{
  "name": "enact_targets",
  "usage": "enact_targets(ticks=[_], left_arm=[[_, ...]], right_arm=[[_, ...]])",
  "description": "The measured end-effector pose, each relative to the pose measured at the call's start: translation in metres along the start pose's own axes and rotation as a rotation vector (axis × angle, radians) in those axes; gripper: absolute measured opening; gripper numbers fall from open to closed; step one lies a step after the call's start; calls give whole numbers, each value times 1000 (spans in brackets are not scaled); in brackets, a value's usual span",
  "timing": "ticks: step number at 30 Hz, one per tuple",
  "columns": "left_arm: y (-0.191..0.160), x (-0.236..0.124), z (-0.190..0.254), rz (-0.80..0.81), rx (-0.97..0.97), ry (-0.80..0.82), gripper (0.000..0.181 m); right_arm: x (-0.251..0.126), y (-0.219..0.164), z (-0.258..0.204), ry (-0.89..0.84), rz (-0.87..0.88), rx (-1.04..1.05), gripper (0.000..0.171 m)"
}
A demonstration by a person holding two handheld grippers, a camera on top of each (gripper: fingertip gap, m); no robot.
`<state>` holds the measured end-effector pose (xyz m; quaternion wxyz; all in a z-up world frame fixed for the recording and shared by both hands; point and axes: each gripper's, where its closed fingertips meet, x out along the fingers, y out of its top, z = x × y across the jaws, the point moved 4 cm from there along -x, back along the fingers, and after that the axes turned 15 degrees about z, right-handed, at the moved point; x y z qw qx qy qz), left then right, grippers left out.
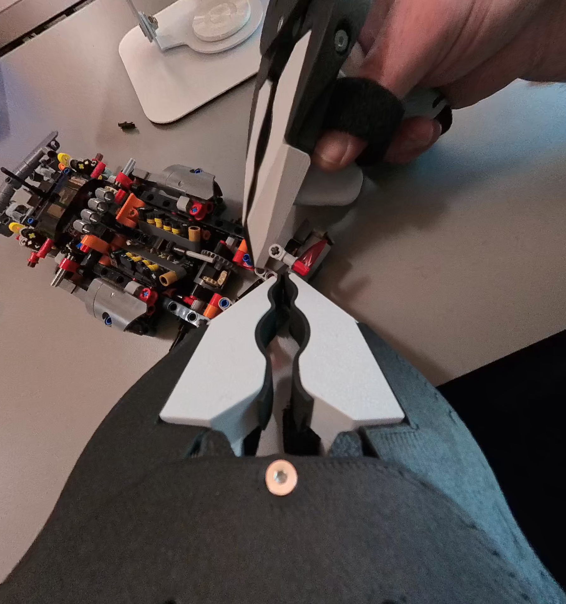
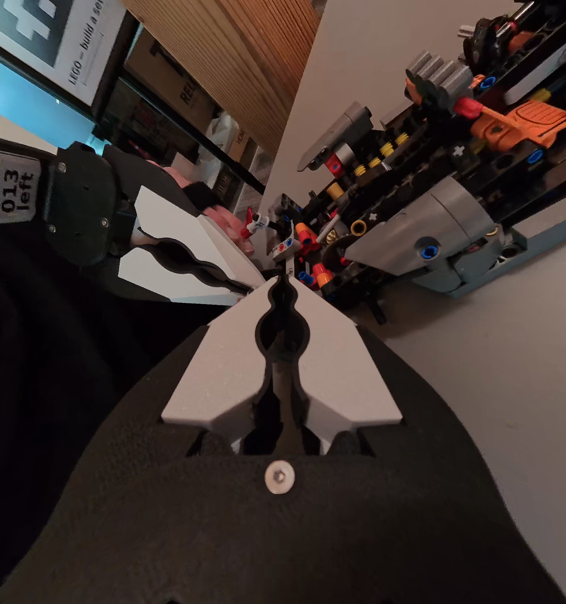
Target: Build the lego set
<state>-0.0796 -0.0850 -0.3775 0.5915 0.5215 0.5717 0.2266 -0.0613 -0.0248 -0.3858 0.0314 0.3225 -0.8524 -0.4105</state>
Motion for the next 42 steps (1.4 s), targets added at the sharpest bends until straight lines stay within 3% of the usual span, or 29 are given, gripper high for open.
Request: enact_targets(ticks=[37,42], left_arm=[[1,2,0,-65,44,-66,0],[2,-3,3,-22,37,-69,0]], right_arm=[[1,-1,-1,-2,-37,-55,0],[-18,8,-3,-46,36,-88,7]])
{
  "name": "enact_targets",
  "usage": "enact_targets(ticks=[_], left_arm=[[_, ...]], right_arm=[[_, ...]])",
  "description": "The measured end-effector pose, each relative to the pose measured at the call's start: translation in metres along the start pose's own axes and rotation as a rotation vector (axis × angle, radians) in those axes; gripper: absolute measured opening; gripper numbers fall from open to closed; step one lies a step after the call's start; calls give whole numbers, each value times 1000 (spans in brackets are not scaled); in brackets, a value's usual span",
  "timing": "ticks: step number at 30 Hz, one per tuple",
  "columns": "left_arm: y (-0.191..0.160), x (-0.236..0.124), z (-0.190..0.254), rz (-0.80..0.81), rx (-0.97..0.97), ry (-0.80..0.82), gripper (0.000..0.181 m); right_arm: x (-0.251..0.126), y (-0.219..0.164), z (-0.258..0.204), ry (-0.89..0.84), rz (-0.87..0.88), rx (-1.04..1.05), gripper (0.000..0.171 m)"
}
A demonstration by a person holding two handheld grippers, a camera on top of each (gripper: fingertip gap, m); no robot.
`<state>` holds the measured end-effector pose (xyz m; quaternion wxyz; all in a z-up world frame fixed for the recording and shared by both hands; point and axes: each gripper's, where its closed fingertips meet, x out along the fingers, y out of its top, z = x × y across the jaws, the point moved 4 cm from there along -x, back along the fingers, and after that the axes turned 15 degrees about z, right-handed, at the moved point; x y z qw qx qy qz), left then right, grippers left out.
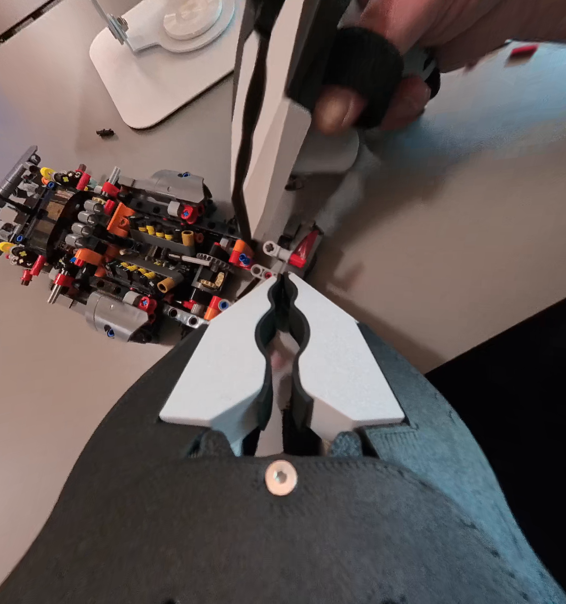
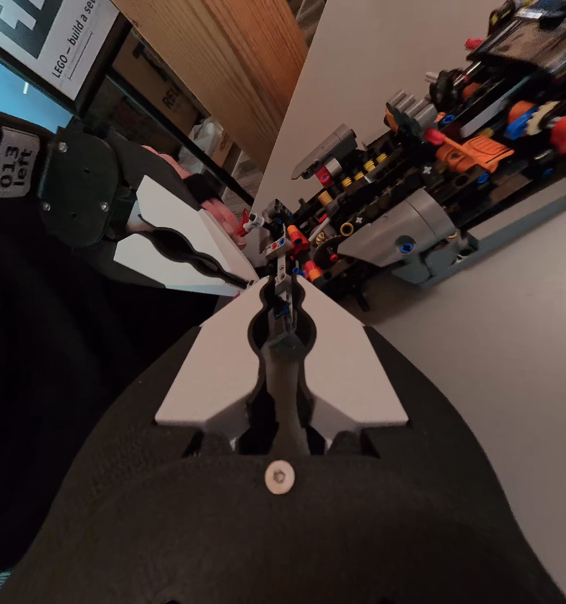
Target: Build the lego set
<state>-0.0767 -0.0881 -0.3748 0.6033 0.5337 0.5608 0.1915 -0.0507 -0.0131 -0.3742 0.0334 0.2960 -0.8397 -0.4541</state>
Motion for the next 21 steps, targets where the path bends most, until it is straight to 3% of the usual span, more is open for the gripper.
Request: enact_targets(ticks=[5,9,13,16,21], left_arm=[[0,-19,3,96,-11,22,0],[-7,-30,8,130,-50,28,0],[-13,-36,9,138,-107,38,0],[-17,-38,9,141,-156,40,1],[-29,-39,5,169,-391,31,4]], right_arm=[[-18,-8,-16,-61,-56,-147,34],[-8,-26,-21,-120,-130,-323,43],[5,-37,-13,-211,-191,-420,43],[12,-40,-13,-226,-195,-447,26],[19,-37,-22,-239,-140,-428,24]])
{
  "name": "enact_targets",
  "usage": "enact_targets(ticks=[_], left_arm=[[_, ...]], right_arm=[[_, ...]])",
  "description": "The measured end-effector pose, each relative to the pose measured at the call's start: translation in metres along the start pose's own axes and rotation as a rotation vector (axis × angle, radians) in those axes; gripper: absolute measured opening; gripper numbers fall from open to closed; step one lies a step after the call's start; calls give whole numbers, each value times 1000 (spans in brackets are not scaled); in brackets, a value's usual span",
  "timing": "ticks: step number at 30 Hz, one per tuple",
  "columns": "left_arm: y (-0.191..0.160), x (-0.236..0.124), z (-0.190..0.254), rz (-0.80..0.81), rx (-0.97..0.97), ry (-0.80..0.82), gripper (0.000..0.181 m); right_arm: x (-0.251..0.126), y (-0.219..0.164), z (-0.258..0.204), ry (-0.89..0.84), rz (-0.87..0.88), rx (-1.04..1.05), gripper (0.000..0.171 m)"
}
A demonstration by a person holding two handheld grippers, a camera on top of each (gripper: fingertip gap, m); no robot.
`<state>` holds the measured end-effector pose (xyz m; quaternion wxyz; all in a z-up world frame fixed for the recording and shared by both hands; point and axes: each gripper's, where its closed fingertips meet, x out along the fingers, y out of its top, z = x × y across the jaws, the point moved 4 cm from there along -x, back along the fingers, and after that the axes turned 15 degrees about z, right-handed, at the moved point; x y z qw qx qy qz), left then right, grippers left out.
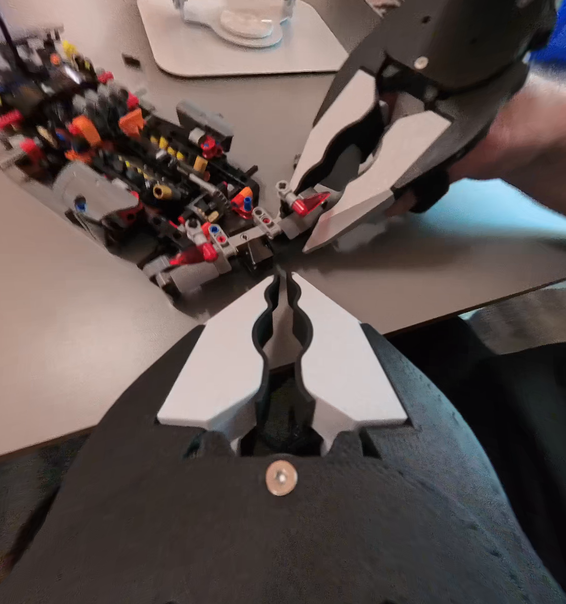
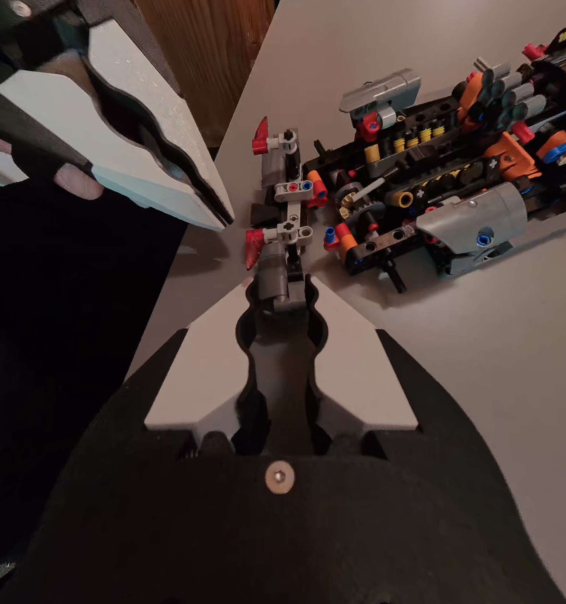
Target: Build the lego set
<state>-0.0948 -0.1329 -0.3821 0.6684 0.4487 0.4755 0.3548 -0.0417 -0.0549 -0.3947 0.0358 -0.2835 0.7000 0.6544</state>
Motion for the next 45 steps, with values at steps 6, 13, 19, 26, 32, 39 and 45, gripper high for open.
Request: enact_targets(ticks=[6,13,19,26,32,39,45], left_arm=[[-6,-4,-9,107,-484,-80,21],[-5,-3,-18,261,-925,-138,26],[-7,-5,-17,285,-1001,-154,23],[-4,-2,-11,303,-1081,-186,27],[-4,-3,-13,327,-1169,-176,29],[-8,-5,-16,321,-1193,-140,31],[-9,-9,-25,367,-1261,-108,33]], right_arm=[[3,12,-9,-29,28,6,24],[4,21,-13,-73,43,39,23],[9,19,-16,-80,87,86,23],[12,24,-18,-82,127,105,23],[15,26,-21,-130,167,128,23],[21,31,-27,-120,201,181,23],[31,32,-35,-174,191,126,23]])
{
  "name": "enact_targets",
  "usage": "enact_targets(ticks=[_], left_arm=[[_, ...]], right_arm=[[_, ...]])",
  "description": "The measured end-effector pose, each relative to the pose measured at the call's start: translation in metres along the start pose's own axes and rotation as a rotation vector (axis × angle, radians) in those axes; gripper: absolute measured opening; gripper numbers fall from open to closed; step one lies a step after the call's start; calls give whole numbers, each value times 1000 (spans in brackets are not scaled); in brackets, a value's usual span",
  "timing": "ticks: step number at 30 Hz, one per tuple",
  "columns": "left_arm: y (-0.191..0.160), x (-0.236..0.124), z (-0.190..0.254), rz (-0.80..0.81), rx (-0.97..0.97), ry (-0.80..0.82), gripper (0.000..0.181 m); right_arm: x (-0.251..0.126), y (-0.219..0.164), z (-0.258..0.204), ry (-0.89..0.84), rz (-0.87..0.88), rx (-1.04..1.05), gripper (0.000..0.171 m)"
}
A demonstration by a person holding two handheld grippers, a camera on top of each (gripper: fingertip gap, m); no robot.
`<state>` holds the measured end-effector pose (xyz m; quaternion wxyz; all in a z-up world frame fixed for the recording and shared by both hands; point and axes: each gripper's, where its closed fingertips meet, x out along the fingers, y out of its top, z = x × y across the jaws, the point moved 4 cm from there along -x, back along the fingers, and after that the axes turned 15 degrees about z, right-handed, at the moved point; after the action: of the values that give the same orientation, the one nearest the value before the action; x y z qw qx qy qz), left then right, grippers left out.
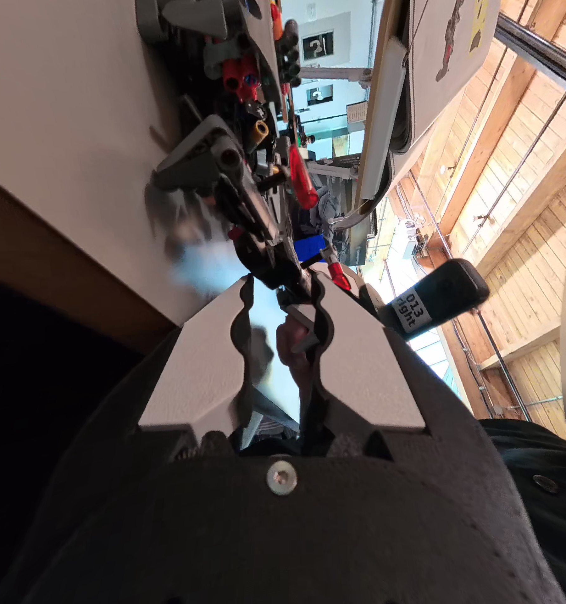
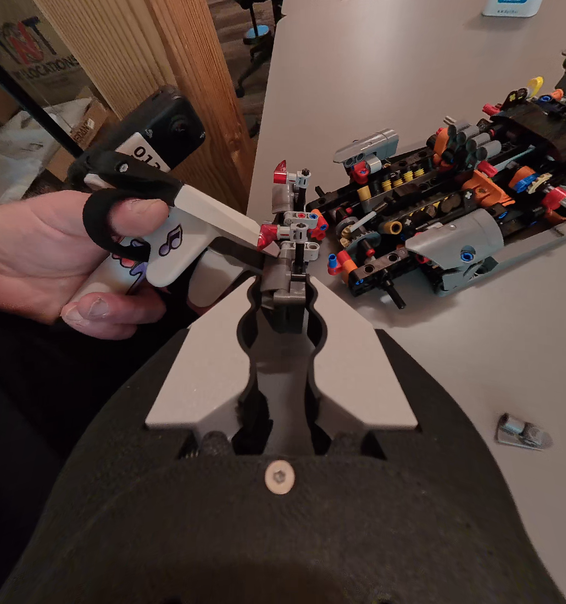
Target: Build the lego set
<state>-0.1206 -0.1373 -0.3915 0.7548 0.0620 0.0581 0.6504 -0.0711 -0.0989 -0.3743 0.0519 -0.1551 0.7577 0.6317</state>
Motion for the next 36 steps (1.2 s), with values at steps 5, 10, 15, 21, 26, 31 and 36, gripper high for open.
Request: enact_targets(ticks=[5,10,15,21,26,31,36], left_arm=[[12,-8,-5,57,7,11,29],[21,-13,-8,90,15,6,27],[25,-15,-9,93,22,-4,27],[29,-16,-9,79,46,-16,27],[32,-19,-10,61,41,-33,26],[32,-21,-11,52,46,-38,27],[32,-21,-11,49,46,-38,27]], right_arm=[[15,0,-8,-20,1,-67,24],[24,3,-10,16,-2,-112,29],[7,12,-6,43,35,-157,36],[5,27,16,51,36,-336,26],[26,20,21,54,-38,-538,17],[38,22,17,92,6,-510,0],[45,18,15,125,-9,-482,0]])
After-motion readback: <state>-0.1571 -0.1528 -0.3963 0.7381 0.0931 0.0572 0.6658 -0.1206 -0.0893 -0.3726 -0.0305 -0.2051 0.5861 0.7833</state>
